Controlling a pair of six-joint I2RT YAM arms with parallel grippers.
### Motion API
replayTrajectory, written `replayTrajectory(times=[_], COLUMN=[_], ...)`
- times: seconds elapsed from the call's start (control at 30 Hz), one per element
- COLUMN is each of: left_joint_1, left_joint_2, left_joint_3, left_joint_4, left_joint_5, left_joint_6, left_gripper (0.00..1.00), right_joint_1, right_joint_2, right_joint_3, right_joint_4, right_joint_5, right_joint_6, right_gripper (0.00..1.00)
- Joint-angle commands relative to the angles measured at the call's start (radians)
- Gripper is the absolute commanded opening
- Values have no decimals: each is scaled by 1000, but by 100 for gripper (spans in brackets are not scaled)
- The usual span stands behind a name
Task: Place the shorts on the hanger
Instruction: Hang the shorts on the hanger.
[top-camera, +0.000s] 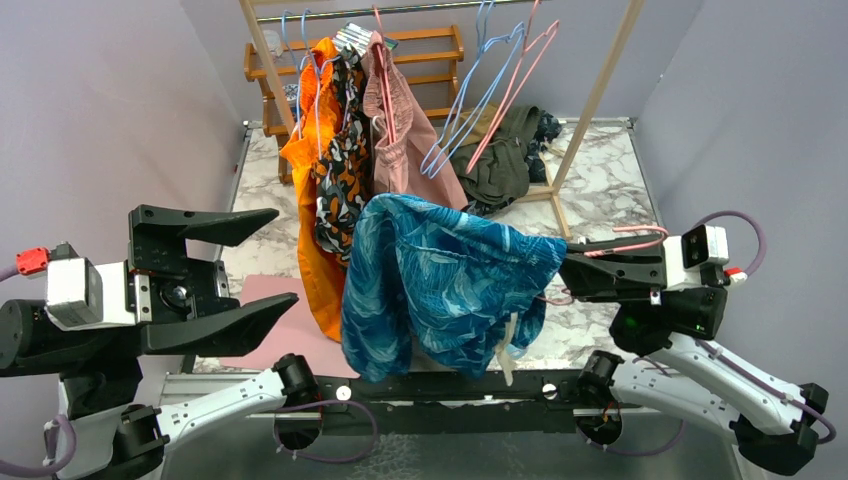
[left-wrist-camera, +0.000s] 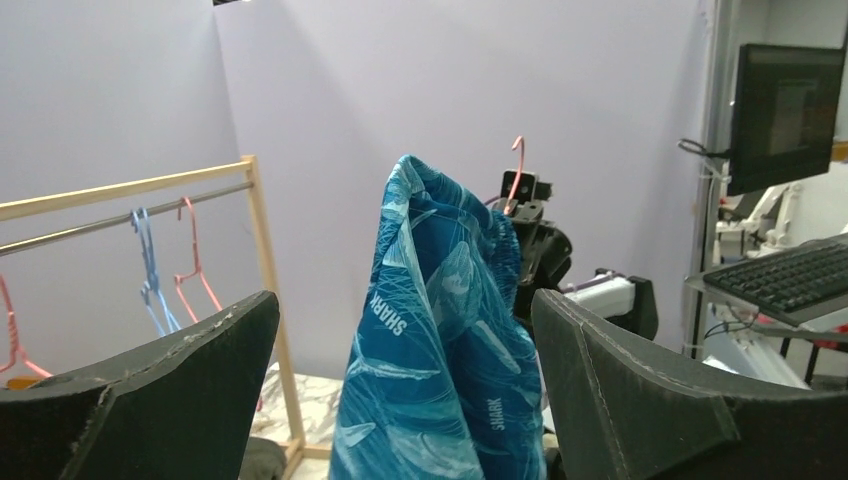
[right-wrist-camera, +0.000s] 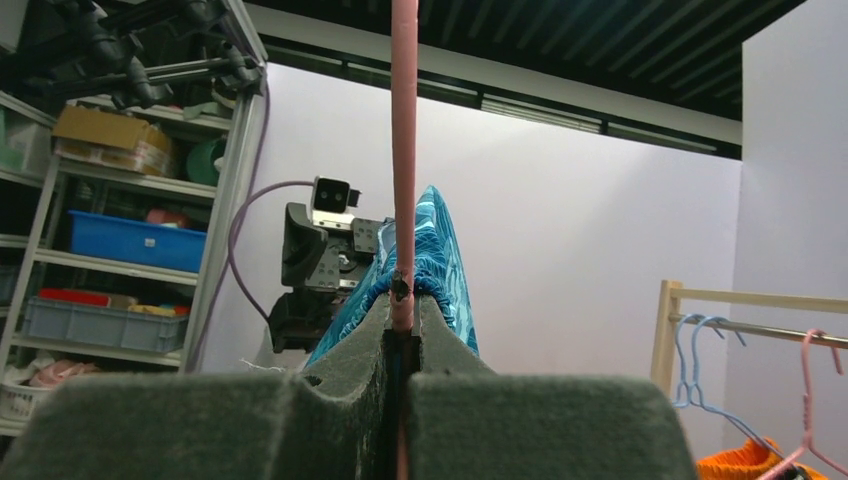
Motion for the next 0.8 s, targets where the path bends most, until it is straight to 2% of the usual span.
replayTrajectory(times=[0.0, 0.3, 0.5, 0.77], left_joint_1=[5, 5, 5, 5], left_joint_2=[18, 112, 177, 289], left_joint_3=[-16, -9, 102, 215], left_joint_4=[-47, -42, -46, -85], left_joint_5=[1, -48, -74, 16], left_joint_6=[82, 125, 178, 246], left_gripper=[99, 99, 99, 99], right_joint_1=[6, 6, 6, 6], right_joint_2=[-73, -196, -249, -328], right_joint_3=[-21, -107, -158, -249], right_joint_4=[-52, -178, -234, -279], right_joint_5=[83, 177, 187, 202], right_joint_6=[-72, -141, -151, -124], right_gripper=[1, 1, 1, 1])
